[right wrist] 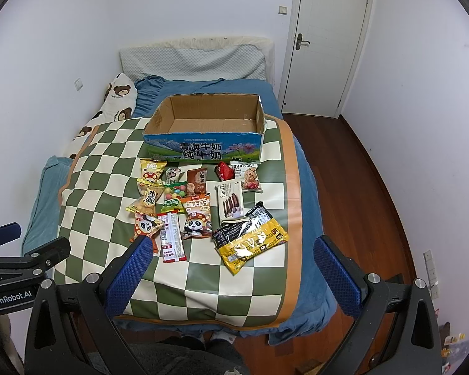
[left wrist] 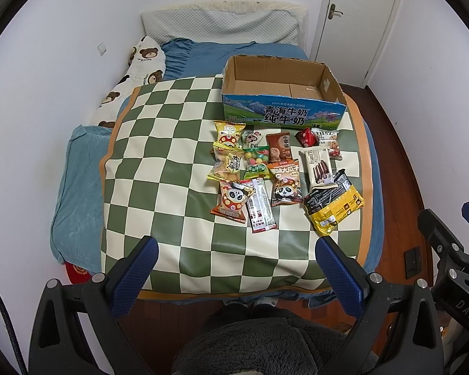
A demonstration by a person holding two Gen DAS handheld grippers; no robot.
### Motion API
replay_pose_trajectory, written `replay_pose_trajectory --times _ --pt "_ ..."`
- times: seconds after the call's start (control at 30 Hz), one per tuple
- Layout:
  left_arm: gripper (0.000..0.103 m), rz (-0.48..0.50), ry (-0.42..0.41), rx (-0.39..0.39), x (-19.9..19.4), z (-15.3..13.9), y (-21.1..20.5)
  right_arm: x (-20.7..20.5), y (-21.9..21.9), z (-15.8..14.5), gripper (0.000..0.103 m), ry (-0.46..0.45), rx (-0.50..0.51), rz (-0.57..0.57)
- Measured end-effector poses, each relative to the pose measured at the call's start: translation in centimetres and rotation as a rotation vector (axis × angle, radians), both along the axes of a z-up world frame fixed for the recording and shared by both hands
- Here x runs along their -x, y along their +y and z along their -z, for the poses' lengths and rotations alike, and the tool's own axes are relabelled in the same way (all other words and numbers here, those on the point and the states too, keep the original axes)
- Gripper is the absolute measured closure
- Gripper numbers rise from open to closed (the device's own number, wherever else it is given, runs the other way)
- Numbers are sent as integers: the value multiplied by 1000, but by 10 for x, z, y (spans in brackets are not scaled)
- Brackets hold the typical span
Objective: Organize snacks
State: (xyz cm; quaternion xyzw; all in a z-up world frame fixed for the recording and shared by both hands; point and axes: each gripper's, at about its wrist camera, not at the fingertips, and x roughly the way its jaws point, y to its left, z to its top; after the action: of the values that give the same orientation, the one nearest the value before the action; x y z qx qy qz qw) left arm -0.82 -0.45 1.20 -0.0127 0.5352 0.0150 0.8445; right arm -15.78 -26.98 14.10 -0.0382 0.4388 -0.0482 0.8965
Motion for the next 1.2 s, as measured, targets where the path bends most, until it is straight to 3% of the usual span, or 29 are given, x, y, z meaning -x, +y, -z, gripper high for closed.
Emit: replay_pose_trajectory --times 0.43,0.6,0.77,0.93,1.1,1.17,1.2 --pt "0 -1 -4 -2 1 0 0 0 1 1 0 -1 -4 4" --pt "0 -41 -3 -48 -15 16 2 -18 -11 19 0 26 -70 58" --pt "0 -47 97 -79 -67 73 5 -60 -47 85 0 95 -207 176" --pt "1 -44 254 1 -103 142 2 -105 -86 166 0 190 -319 330" --pt "10 -62 402 102 -133 215 -11 -136 -129 254 0 295 -439 494" --pt "25 -59 440 130 -146 242 -18 -144 -141 280 0 323 -502 540" --pt "27 -56 457 132 -152 252 -20 -148 -145 289 0 322 -522 559"
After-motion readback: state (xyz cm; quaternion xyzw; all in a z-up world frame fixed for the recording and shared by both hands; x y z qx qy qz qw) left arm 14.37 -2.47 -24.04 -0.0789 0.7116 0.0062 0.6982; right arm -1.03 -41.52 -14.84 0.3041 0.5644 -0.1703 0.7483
